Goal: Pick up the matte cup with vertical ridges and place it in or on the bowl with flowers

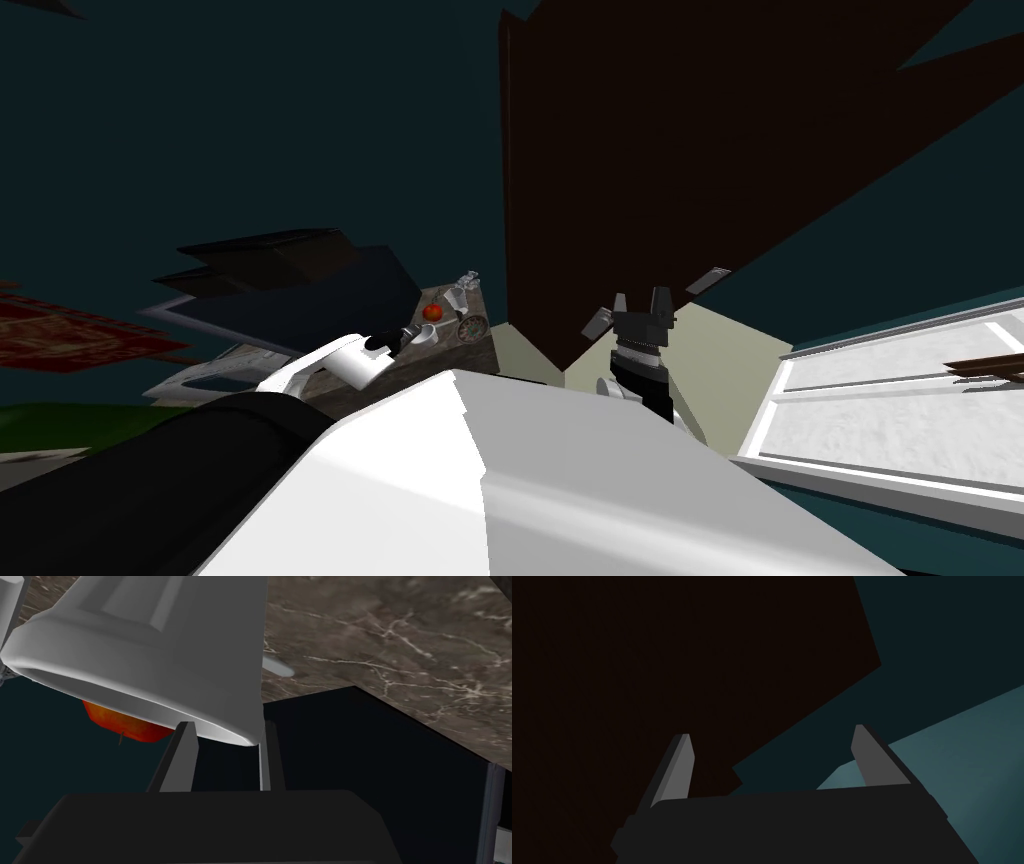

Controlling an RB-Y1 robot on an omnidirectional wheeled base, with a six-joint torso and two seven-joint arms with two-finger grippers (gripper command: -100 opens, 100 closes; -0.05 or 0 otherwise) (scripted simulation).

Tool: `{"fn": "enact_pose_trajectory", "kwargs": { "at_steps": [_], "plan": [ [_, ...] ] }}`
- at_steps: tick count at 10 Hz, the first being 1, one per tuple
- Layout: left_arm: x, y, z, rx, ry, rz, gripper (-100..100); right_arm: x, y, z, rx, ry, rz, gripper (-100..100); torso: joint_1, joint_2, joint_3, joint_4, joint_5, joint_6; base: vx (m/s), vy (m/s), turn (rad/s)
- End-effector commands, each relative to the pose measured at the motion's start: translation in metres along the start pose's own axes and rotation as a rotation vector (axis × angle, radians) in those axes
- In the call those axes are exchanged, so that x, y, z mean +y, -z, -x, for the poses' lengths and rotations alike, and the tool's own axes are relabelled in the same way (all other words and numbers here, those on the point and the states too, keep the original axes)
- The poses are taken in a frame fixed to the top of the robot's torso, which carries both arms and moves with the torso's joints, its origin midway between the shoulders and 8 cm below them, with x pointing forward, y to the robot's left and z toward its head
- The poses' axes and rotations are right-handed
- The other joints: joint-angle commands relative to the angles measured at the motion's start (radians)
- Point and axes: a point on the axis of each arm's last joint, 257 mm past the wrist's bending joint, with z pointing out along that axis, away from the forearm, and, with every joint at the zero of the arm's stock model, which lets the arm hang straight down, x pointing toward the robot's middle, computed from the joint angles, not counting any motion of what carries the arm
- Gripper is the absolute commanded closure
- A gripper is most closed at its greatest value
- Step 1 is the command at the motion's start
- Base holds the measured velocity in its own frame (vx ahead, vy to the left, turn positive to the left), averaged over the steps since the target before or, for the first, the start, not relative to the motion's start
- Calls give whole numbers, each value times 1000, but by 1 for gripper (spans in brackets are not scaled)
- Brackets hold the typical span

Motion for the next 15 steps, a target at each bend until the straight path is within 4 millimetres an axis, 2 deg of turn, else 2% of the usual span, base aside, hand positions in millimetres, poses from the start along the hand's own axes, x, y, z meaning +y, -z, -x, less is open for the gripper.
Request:
{"fn": "enact_pose_trajectory", "kwargs": {
  "at_steps": [1,3,4,5,6,7,9,13,15],
  "plan": [
    [0,8,-2,5,-6,8,100,0,0,0,0,0,0,0,0,0,0,0,0,0,-8,-21,91],
    [-6,18,0,3,-16,2,100,0,0,0,0,0,0,0,-3,1,1,0,-1,-1,-11,-39,70],
    [-5,15,-1,3,-13,2,100,0,0,0,0,0,0,0,-4,1,1,0,-1,-1,-6,-18,8],
    [-5,16,-1,3,-13,2,0,0,0,0,0,0,0,0,-2,0,0,0,-1,-1,0,0,0],
    [-22,21,23,-51,-23,-32,100,0,0,0,0,0,0,0,-1,0,0,0,-1,-1,-9,8,135],
    [-27,24,32,-73,-29,-39,100,0,0,0,0,0,0,0,0,0,0,0,-1,-1,-14,22,113],
    [-39,36,72,-167,-55,-47,100,0,0,0,0,0,0,0,3,2,1,0,-1,-3,-26,44,249],
    [-43,49,111,-255,-74,-23,100,0,0,0,0,0,0,0,1,4,3,1,-2,-4,-38,7,169],
    [-42,55,129,-291,-77,1,100,0,0,0,0,0,0,0,5,7,5,3,-4,-10,-35,-21,150]
  ]
}}
